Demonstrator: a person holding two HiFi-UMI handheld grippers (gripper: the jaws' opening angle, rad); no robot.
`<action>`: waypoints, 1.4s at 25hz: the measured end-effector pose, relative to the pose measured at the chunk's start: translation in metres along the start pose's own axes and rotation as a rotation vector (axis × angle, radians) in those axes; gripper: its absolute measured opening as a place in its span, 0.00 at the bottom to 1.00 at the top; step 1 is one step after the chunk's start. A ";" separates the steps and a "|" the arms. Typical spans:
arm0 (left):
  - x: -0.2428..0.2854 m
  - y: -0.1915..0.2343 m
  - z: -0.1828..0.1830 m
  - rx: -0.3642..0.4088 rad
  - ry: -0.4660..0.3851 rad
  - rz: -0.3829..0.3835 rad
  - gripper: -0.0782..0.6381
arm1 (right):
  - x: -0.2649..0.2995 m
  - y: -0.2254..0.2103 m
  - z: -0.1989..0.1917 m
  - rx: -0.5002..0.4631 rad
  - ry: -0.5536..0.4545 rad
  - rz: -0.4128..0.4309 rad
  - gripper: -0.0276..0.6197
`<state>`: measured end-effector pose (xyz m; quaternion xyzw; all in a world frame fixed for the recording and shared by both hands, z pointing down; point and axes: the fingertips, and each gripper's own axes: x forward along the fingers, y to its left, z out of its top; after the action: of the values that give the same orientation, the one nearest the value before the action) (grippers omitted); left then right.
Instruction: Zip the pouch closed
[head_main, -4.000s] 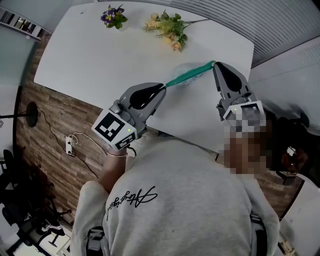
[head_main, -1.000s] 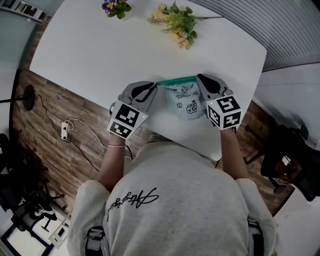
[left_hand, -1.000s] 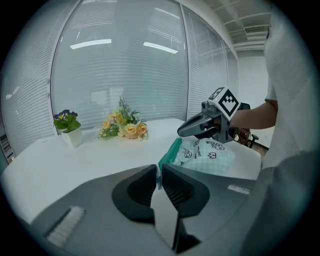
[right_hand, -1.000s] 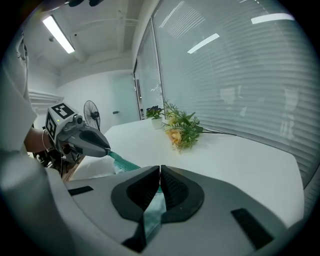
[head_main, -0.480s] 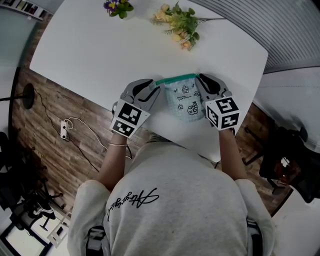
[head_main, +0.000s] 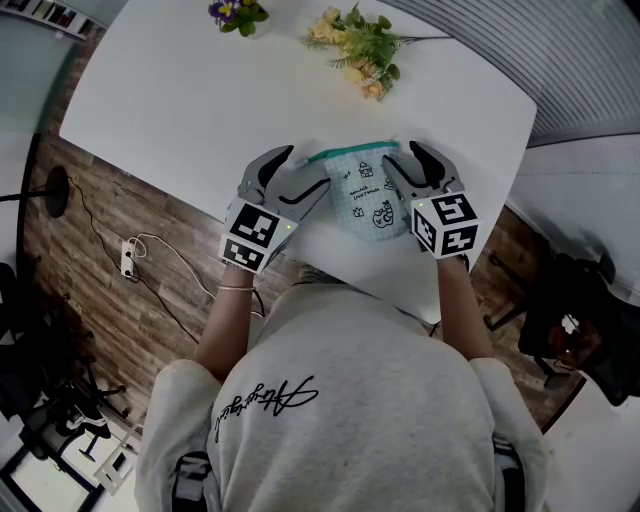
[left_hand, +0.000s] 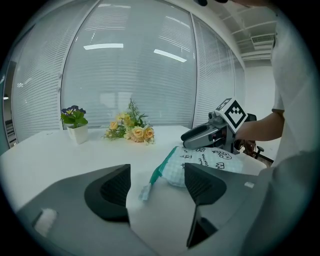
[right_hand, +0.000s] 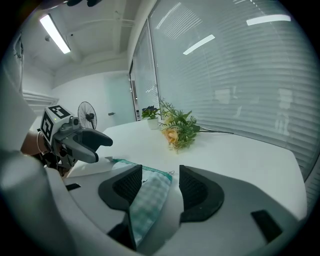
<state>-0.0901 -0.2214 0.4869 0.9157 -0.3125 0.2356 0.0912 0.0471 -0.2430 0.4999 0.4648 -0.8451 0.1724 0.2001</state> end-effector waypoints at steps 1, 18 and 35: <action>-0.001 -0.001 0.002 -0.009 -0.013 -0.003 0.57 | -0.001 0.000 0.001 0.004 -0.004 -0.002 0.41; -0.039 -0.030 0.061 -0.010 -0.209 -0.035 0.60 | -0.054 0.024 0.049 -0.039 -0.205 -0.007 0.47; -0.085 -0.061 0.135 0.072 -0.380 -0.069 0.60 | -0.124 0.061 0.119 -0.096 -0.427 0.070 0.43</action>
<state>-0.0604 -0.1711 0.3262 0.9565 -0.2839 0.0663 0.0058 0.0341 -0.1804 0.3293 0.4510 -0.8912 0.0366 0.0324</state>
